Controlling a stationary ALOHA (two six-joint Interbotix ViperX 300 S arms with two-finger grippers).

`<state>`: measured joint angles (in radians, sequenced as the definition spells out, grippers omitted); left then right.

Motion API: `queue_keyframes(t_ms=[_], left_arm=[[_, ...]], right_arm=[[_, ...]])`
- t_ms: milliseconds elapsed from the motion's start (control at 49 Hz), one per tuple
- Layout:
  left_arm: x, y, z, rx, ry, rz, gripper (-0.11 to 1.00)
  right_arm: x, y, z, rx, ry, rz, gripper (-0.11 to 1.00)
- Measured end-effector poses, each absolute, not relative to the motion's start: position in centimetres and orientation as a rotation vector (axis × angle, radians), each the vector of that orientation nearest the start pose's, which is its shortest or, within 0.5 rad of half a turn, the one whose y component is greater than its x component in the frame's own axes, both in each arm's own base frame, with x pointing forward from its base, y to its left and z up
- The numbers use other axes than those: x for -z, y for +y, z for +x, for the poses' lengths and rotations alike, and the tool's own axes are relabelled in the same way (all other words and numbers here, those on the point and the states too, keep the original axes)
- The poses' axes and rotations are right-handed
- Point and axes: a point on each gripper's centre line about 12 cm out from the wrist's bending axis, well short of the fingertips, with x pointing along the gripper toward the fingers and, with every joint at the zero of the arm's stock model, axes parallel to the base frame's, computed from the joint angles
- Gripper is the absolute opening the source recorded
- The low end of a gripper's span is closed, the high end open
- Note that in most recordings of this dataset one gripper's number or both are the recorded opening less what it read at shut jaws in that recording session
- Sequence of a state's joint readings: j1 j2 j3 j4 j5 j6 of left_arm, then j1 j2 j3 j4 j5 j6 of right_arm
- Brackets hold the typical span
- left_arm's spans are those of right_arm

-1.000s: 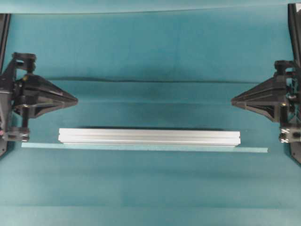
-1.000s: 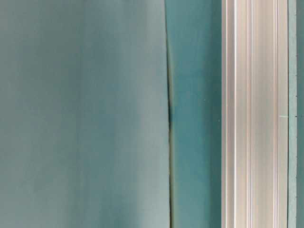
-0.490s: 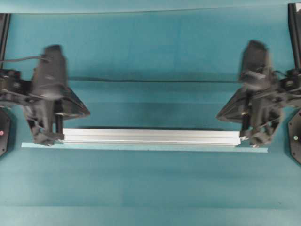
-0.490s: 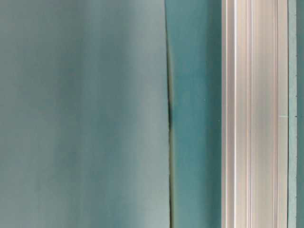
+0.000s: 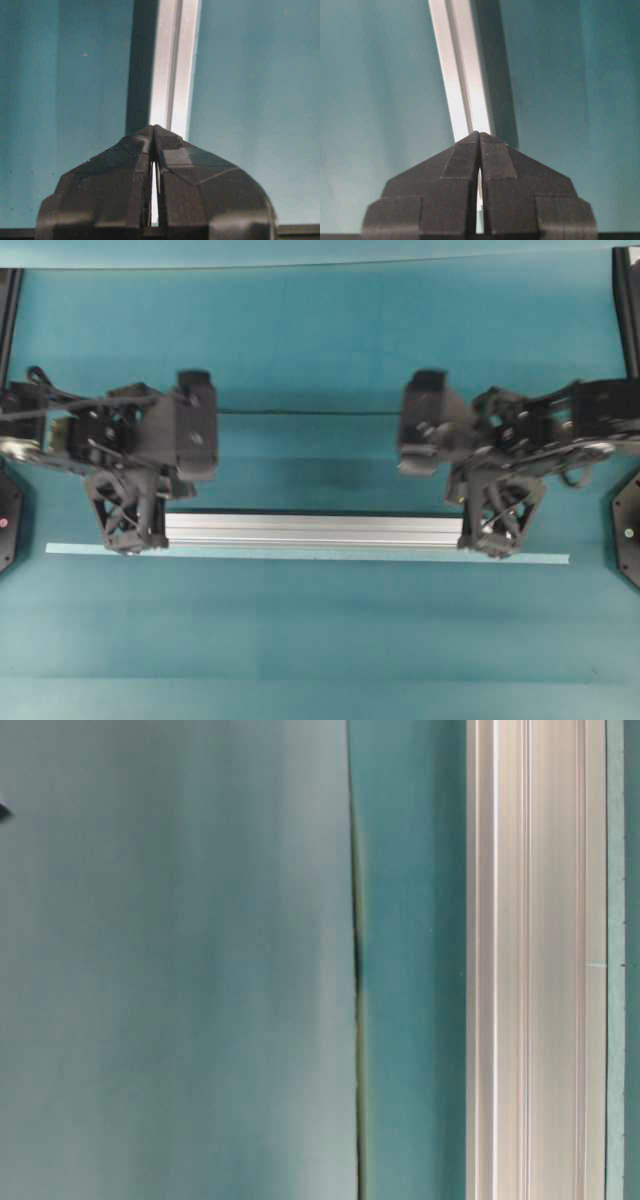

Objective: Lift the metal rail with both hands.
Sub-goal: 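Lower both open grippers over the rail near each end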

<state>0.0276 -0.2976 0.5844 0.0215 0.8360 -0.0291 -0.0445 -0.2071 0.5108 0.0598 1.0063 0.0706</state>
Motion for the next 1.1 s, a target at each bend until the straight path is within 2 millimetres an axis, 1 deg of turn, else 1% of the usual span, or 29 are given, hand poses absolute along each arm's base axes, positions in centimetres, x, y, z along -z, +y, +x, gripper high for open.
queue_keyframes(t_ms=[102,245,490,551,633,694,735,776,837,878,959,980,1021,1061,1102], left_arm=[[-23.3,0.9,31.1,-0.031,1.144,0.002,-0.01],[-23.1,0.9,31.2,-0.021,1.151,0.015,-0.01],[-22.8,0.9,31.4,-0.012,1.114,0.032,-0.01],[-22.8,0.9,31.4,-0.011,1.114,0.032,0.02],[-22.6,0.9,31.3,-0.01,1.119,0.033,0.11],[-22.3,0.9,31.3,-0.01,1.129,0.032,0.22],[-21.9,0.9,31.4,-0.009,1.139,0.033,0.33],[-21.6,0.9,31.3,-0.008,1.146,0.036,0.45],[-21.5,0.9,31.4,-0.009,1.145,0.035,0.64],[-21.4,0.8,31.5,-0.006,1.142,0.035,0.76],[-21.1,0.8,31.9,-0.005,1.113,0.038,0.95],[-21.0,0.8,32.0,-0.005,1.108,0.037,0.97],[-20.7,0.8,32.2,-0.005,1.106,0.039,0.99],[-20.2,0.8,32.2,-0.004,1.112,0.037,0.98],[-19.8,0.7,32.3,-0.002,1.119,0.039,0.97]], right_arm=[[-22.0,-0.6,31.9,0.048,1.368,0.135,0.0],[-21.4,-0.5,32.5,0.031,1.39,0.112,0.0],[-21.4,-0.1,33.2,-0.008,1.338,0.066,0.0],[-21.3,-0.1,33.3,-0.01,1.324,0.063,0.02],[-21.1,-0.2,33.4,-0.009,1.31,0.062,0.06],[-20.7,-0.1,33.3,-0.009,1.307,0.062,0.12],[-20.5,-0.2,33.2,-0.007,1.309,0.063,0.17],[-20.4,-0.2,33.1,-0.007,1.309,0.063,0.25],[-20.1,-0.1,33.0,-0.008,1.307,0.062,0.4],[-20.0,-0.1,33.0,-0.007,1.303,0.062,0.52],[-19.6,-0.1,33.0,-0.005,1.292,0.063,0.76],[-19.5,-0.1,33.0,-0.005,1.29,0.063,0.8],[-19.3,-0.1,33.1,-0.004,1.278,0.063,0.89],[-19.0,-0.2,33.2,-0.003,1.272,0.063,0.94],[-18.7,-0.1,33.4,-0.005,1.265,0.059,0.96]])
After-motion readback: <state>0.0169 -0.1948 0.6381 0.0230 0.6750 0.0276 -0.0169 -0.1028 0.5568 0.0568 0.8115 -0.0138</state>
